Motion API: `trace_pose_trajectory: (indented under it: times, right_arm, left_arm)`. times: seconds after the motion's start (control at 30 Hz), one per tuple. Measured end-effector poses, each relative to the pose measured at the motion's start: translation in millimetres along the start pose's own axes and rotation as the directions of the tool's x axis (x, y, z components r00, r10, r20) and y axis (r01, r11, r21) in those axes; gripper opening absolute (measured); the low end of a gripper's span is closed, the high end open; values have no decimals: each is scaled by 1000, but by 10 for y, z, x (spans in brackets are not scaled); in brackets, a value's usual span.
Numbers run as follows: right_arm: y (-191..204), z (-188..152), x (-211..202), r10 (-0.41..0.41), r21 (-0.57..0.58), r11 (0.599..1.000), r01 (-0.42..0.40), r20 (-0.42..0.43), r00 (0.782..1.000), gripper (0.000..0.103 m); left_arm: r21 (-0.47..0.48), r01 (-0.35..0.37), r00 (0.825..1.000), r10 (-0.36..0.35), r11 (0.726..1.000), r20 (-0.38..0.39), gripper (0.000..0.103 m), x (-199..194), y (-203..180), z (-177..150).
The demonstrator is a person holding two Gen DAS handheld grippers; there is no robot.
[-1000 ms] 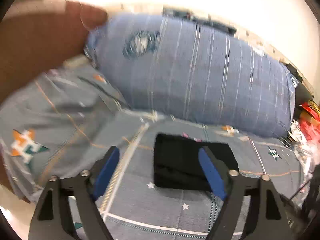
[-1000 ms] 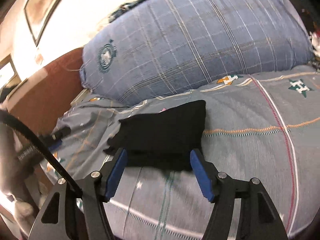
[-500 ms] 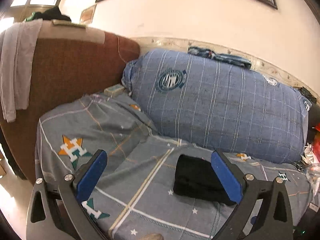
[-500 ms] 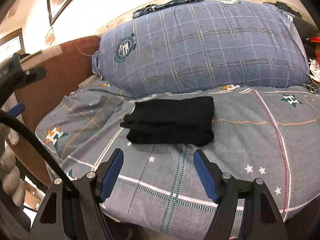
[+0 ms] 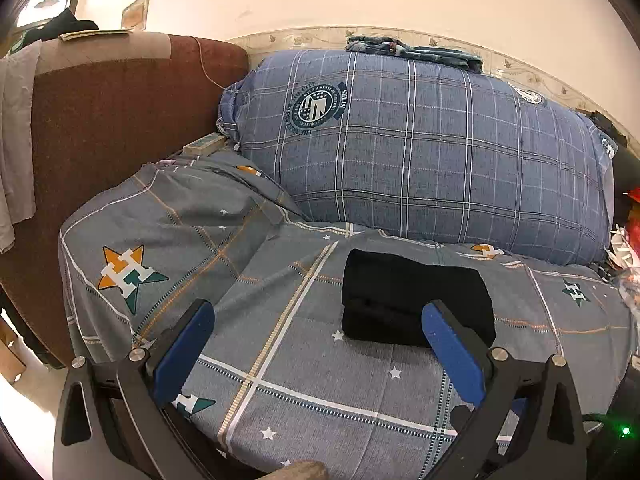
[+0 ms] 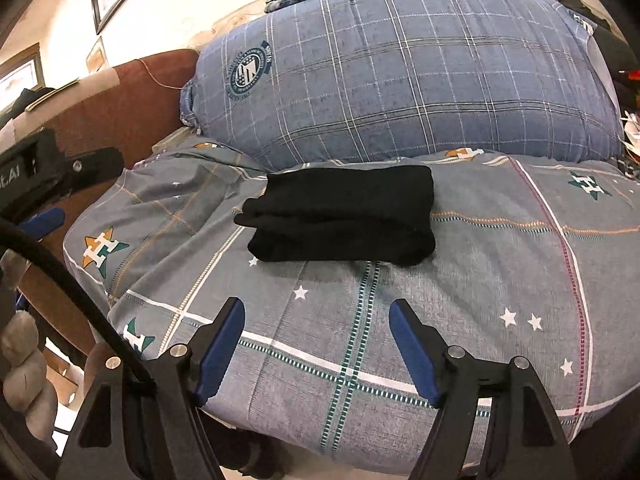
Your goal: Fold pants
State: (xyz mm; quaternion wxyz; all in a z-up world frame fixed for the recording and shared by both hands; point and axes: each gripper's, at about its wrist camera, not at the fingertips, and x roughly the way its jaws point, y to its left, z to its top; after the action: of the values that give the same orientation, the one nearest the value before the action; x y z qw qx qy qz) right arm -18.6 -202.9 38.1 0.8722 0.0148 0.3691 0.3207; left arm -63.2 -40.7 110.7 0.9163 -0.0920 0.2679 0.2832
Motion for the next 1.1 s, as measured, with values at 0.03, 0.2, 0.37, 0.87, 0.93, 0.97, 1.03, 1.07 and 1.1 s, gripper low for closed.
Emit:
trace_pose_trajectory:
  times: [0.03,0.2,0.37,0.87,0.93,0.97,1.03,1.07,1.1]
  right_arm:
    - [-2,-1,-2,-2,0,1000,2,0,1000,79]
    - [15,-6,-2,-9,-9,1000,9,-1,1000,80]
    - [44,-30,40,-7,-21,1000,7,-19,1000,80]
    - [-28,-131,191,-40,-3,999,40,-61,997,83]
    - [-65,-143,262,-51,7,999,51,-72,996,83]
    - [-99,-153,316,-57,19,998,59,-84,995,83]
    - [-150,-174,379,-72,35,997,76,-102,992,83]
    - [-174,-184,398,-83,38,995,88,-108,991,83]
    - [-186,-189,400,-91,40,995,95,-109,990,83]
  left_arm:
    - [-1,-2,1000,2,1000,-1,103,5,9,0]
    - [-12,-7,1000,7,1000,-2,103,20,53,-4]
    - [-14,-4,1000,4,1000,-15,103,49,73,-22]
    - [2,21,981,-20,1000,-193,103,525,16,-320]
    - [9,19,971,-16,1000,-237,103,652,4,-368]
    - [3,19,967,-18,1000,-253,103,693,11,-385]
    - [-3,17,964,-18,1000,-267,103,729,30,-415]
    - [1,13,964,-13,1000,-265,103,732,32,-422]
    - [5,8,965,-6,1000,-263,103,732,34,-429]
